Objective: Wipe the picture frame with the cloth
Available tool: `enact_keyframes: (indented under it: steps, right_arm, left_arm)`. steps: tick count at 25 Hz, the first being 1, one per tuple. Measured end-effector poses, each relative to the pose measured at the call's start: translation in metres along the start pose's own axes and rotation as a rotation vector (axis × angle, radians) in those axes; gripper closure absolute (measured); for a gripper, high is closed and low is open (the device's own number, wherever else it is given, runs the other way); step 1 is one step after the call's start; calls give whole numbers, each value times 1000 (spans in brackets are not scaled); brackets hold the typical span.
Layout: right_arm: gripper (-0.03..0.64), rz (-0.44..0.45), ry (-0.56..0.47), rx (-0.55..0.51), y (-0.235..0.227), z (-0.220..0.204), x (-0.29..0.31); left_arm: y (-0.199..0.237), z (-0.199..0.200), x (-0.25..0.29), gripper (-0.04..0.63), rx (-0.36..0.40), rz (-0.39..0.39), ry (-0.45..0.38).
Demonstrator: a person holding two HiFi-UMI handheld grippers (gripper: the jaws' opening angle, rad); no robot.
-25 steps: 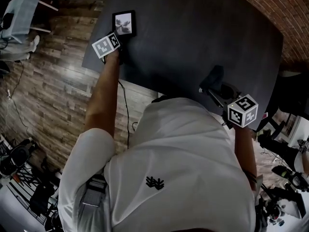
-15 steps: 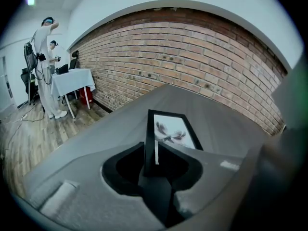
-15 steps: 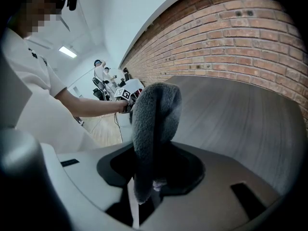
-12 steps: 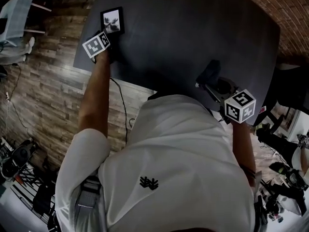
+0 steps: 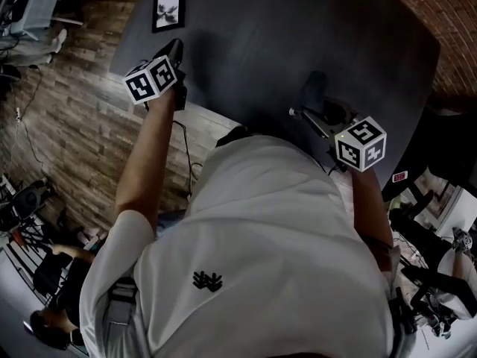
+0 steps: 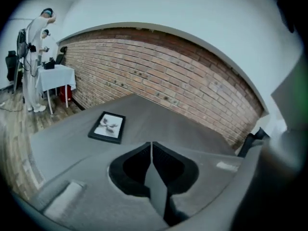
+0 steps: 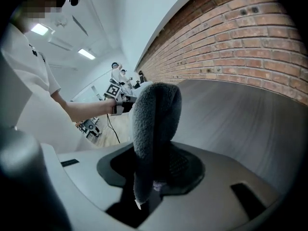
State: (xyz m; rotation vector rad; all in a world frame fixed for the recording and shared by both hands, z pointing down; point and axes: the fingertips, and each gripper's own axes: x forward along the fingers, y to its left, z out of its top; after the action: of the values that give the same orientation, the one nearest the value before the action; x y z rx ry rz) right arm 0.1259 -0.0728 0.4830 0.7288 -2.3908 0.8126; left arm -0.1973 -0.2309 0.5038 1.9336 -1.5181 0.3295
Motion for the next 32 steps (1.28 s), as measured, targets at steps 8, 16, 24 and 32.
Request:
enact_keyframes:
  steps: [8,16,24,32]
  right_arm:
    - [473,203,12,-118,8,-45,-42]
    - [474,392,103,-258,52,-94,-45]
    - [474,412,94,-305,88,-121,-53]
    - [474,400,135,-383,198,-136,-45]
  left_arm:
    - [-216,-123,-94,583,110,-220,100]
    - [-275,-210,-194,583,77,-129,165]
    - [-295,-234,-229,583,102,-133,133]
    - [-245,-242,-335,583,76,-138,13]
